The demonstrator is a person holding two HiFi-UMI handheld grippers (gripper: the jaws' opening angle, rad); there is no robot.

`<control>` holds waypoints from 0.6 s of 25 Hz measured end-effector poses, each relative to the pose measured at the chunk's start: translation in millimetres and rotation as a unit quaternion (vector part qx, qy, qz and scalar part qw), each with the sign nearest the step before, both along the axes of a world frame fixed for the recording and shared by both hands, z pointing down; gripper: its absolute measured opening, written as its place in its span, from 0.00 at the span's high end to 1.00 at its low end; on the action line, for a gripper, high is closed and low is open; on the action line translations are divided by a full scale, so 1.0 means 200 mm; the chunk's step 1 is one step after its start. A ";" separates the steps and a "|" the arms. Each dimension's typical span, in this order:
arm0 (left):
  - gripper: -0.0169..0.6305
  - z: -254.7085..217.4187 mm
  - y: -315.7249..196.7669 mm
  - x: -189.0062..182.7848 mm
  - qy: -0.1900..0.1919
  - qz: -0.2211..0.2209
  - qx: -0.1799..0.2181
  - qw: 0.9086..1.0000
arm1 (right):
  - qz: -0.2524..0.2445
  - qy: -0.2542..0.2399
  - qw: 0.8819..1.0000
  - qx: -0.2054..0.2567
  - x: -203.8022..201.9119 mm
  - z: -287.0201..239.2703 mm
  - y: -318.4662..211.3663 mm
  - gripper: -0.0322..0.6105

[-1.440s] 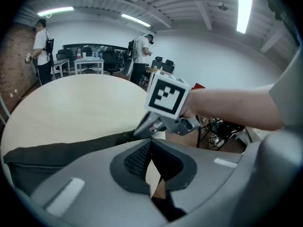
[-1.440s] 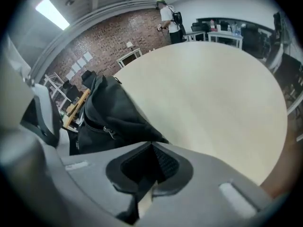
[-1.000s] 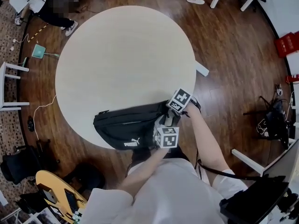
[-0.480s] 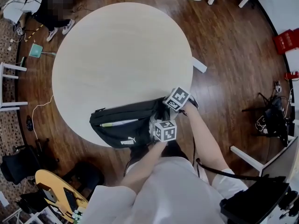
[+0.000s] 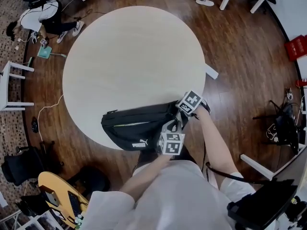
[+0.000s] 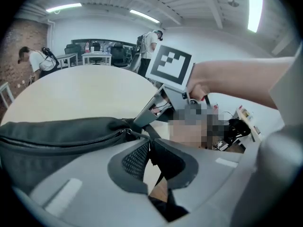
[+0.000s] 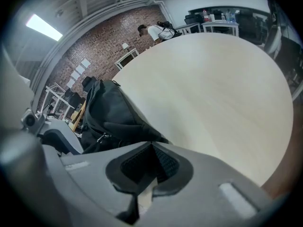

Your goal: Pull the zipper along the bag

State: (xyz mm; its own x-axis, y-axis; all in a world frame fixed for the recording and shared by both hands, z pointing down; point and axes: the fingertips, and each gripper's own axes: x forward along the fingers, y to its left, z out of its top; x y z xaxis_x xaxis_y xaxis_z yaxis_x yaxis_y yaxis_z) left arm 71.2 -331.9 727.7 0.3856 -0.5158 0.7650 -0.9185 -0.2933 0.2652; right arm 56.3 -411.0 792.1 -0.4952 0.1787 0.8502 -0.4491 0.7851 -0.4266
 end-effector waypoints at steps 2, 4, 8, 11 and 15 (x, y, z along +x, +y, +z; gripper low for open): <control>0.90 -0.07 0.03 -0.05 0.024 0.000 -0.011 1.000 | 0.001 0.009 1.000 0.007 0.00 0.00 0.00 0.96; 0.90 -0.13 0.04 -0.12 0.053 -0.004 -0.024 0.998 | 0.002 0.022 1.000 0.016 0.01 0.00 0.00 0.96; 0.90 -0.22 0.08 -0.31 0.077 0.004 -0.026 0.997 | 0.000 0.062 0.997 0.044 0.01 0.01 0.01 0.96; 0.90 -0.30 0.13 -0.52 0.086 -0.005 -0.021 0.996 | -0.003 0.095 0.993 0.068 0.01 0.02 0.00 0.96; 0.90 -0.38 0.17 -0.84 0.081 -0.033 -0.003 0.996 | -0.003 0.137 0.987 0.087 0.03 0.03 0.00 0.96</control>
State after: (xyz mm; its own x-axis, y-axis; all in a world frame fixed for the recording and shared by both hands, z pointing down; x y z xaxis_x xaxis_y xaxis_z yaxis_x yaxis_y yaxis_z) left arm -96.3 -297.2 652.1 0.4701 -0.5400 0.6981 -0.8805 -0.2317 0.4137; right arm 62.3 -411.7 797.4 -0.2410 0.0204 0.9703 -0.5245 0.8384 -0.1479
